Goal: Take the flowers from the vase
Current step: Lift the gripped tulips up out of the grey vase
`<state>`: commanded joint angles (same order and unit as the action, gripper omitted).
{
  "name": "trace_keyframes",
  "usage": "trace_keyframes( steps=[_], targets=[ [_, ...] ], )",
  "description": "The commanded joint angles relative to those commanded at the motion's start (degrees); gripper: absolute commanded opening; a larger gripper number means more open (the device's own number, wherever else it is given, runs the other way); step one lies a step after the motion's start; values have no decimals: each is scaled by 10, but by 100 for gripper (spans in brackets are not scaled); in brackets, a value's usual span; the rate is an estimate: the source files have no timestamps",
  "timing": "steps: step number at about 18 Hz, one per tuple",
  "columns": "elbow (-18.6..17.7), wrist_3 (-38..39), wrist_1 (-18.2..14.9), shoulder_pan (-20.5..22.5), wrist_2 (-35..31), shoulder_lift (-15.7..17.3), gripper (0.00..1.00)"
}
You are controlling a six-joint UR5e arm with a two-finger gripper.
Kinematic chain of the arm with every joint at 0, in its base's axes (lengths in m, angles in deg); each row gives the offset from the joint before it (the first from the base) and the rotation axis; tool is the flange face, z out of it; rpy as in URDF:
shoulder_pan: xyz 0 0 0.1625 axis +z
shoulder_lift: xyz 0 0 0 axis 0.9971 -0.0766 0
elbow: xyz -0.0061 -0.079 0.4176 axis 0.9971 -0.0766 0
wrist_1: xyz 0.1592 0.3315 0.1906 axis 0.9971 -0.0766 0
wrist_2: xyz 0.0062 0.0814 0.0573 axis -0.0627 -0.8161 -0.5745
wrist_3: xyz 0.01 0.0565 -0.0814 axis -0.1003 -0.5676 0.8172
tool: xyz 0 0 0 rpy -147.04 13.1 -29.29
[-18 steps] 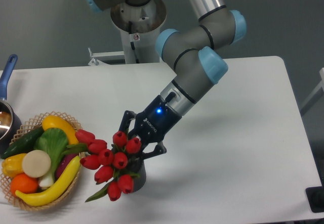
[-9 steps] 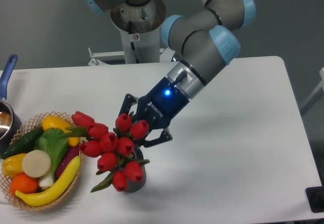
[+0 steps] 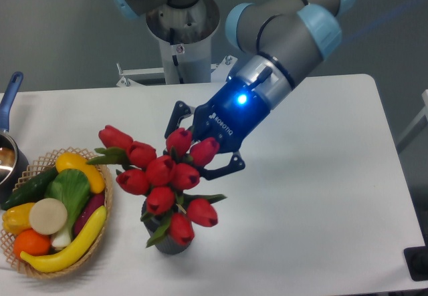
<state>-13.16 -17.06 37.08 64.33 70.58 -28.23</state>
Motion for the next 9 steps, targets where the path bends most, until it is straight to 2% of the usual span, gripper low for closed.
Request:
trace_keyframes(
  steps=[5,9],
  targets=[
    [33,7,0,19,7,-7,37],
    [43,-12,1,24,6,-18,37]
  ],
)
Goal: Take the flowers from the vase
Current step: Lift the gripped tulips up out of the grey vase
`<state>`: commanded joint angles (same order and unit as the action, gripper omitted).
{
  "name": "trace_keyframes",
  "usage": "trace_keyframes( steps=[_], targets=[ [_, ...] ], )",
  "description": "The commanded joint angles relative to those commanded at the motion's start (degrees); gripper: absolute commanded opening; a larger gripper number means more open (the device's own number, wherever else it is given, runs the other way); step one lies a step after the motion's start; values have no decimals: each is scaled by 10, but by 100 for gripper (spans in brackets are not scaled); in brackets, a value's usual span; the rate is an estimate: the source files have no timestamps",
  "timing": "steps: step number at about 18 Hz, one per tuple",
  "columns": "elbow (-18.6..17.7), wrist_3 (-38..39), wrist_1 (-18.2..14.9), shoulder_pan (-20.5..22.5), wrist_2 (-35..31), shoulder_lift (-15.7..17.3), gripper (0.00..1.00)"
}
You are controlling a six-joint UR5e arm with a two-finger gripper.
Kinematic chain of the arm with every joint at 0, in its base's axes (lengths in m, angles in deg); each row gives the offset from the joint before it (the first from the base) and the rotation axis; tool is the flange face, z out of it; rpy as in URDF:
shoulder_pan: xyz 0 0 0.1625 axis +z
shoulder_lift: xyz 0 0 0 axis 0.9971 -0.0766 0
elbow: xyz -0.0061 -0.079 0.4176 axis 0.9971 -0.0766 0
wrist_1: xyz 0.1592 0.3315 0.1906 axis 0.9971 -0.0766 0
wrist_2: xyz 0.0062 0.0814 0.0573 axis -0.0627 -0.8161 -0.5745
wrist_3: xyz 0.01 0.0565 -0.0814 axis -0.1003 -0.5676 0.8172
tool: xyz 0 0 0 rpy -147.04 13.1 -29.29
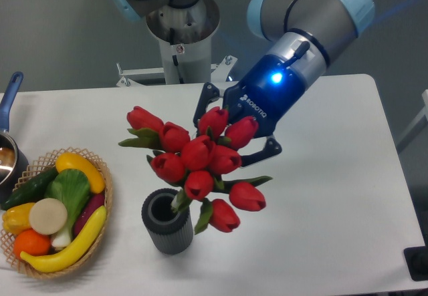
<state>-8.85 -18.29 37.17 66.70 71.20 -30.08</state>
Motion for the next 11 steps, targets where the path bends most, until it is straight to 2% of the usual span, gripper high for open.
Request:
trace_keyframes(
  steps=[11],
  targets=[
    [-1,-24,1,33,0,-9,37]
  ],
)
